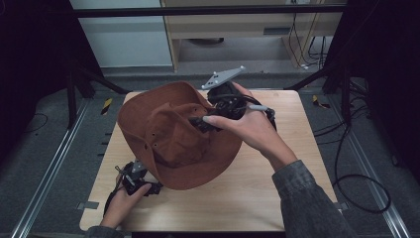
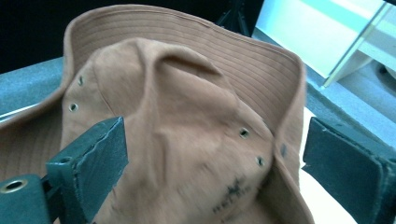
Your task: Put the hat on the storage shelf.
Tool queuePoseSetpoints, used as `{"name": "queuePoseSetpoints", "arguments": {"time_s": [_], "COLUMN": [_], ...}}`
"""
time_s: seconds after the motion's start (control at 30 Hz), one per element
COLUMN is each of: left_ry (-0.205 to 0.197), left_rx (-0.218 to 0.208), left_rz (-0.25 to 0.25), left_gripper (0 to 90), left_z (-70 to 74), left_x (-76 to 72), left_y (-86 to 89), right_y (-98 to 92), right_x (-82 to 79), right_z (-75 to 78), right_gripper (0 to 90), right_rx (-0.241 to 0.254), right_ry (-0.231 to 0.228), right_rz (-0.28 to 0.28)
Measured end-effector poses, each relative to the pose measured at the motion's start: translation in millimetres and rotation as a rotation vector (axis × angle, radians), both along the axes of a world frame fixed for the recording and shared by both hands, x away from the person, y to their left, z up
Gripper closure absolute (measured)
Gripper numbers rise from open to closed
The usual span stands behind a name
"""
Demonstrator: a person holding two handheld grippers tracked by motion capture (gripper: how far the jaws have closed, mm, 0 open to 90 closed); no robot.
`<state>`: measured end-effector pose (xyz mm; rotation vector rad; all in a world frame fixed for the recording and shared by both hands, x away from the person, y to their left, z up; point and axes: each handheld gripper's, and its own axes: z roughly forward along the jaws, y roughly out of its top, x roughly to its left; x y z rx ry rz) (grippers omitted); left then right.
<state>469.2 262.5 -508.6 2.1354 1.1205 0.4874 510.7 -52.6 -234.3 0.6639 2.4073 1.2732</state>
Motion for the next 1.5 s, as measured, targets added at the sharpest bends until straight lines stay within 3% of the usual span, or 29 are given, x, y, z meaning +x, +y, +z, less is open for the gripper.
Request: {"name": "queuePoseSetpoints", "arguments": {"time_s": [0.13,0.5,0.9,1.07,1.27,1.43,1.5], "left_ry": [0.000,-0.002,0.000,0.000,0.000,0.001,0.001], "left_rx": [0.000,-0.005,-0.001,-0.001,0.001,0.001,0.002], "left_rz": [0.000,0.003,0.001,0.001,0.002,0.002,0.001], "left_gripper": [0.0,0.0,0.0,0.0,0.0,0.0,0.0], "left_z": [0.0,-0.4,-0.2,-0.2,-0.1,-0.1,-0.1], "left_x": [0.0,-0.2,-0.3,-0.3,-0.4,-0.4,-0.4], "left_y": [0.0,-0.3,-0.1,-0.1,-0.2,-0.2,-0.1], "right_y": [-19.3,-83.6,-140.6,-157.7,-169.4,-169.3,-168.1], "right_x": [-5.9,-29.7,-42.8,-43.5,-44.0,-44.8,-45.2], "right_z": [-1.9,-21.0,-57.8,-84.4,-133.8,-176.5,-191.8], "right_gripper": [6.1,8.7,8.8,9.0,8.9,8.9,8.9], "right_rx": [0.020,0.087,0.116,0.106,0.091,0.002,-0.002], "right_ry": [-0.016,-0.049,-0.011,0.011,0.049,0.095,0.124], "right_rz": [-0.023,-0.154,-0.246,-0.292,-0.358,-0.425,-0.440]}}
